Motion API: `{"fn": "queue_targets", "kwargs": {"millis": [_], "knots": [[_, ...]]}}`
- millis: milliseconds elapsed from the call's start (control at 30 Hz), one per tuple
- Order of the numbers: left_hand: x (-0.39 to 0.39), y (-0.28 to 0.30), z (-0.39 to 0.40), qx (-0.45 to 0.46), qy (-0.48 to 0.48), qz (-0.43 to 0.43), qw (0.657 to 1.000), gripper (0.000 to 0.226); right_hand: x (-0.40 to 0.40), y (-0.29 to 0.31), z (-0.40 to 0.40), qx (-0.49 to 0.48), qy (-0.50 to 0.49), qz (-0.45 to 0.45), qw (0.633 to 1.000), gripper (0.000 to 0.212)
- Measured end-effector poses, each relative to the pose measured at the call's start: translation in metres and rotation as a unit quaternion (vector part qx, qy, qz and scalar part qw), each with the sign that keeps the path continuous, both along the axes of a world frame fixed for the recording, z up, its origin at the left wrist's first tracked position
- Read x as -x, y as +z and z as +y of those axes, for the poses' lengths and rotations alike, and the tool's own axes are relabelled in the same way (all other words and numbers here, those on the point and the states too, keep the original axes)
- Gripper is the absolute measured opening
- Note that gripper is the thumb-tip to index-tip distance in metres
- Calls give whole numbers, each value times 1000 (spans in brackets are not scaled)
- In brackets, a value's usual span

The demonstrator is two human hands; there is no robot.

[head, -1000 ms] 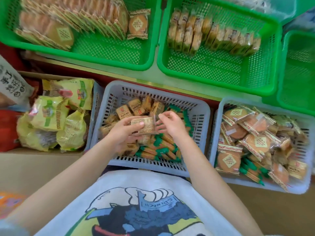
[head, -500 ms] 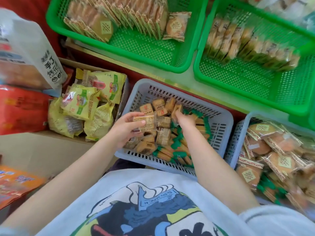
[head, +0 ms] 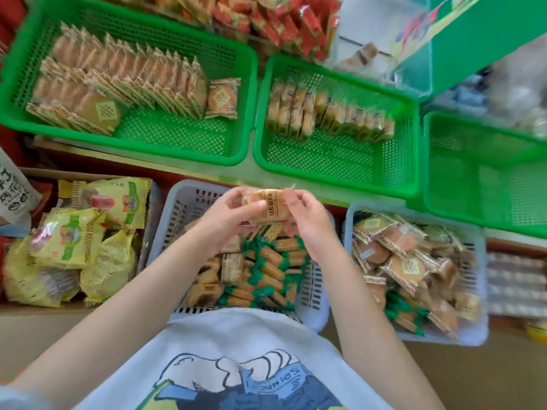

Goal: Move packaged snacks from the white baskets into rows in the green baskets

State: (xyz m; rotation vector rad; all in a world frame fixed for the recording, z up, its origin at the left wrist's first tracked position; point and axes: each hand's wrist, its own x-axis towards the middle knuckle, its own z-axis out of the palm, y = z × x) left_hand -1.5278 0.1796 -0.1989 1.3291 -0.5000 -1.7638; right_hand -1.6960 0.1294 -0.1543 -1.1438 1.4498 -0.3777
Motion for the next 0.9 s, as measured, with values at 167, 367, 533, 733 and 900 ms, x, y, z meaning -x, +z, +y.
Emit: {"fn": "queue_targets", "kwargs": {"millis": [167, 367, 533, 733, 900], "knots": [[26, 32, -44, 50, -12, 23, 998, 67, 34, 19, -21, 92, 11, 46, 995, 49], [55, 46, -87, 85, -59, 6, 995, 45, 46, 25, -46, -8, -9, -110, 994, 37], [56, 32, -127, 77, -76, -253, 961, 49, 48, 6, -89, -40, -97, -153, 983, 37], [15, -40, -161, 99, -173, -641, 742, 65, 51, -33, -165, -37, -268, -102, 957, 43], [5, -54, -171, 114, -237, -694, 670, 72, 34, -80, -220, -37, -296, -3, 955, 49]]}}
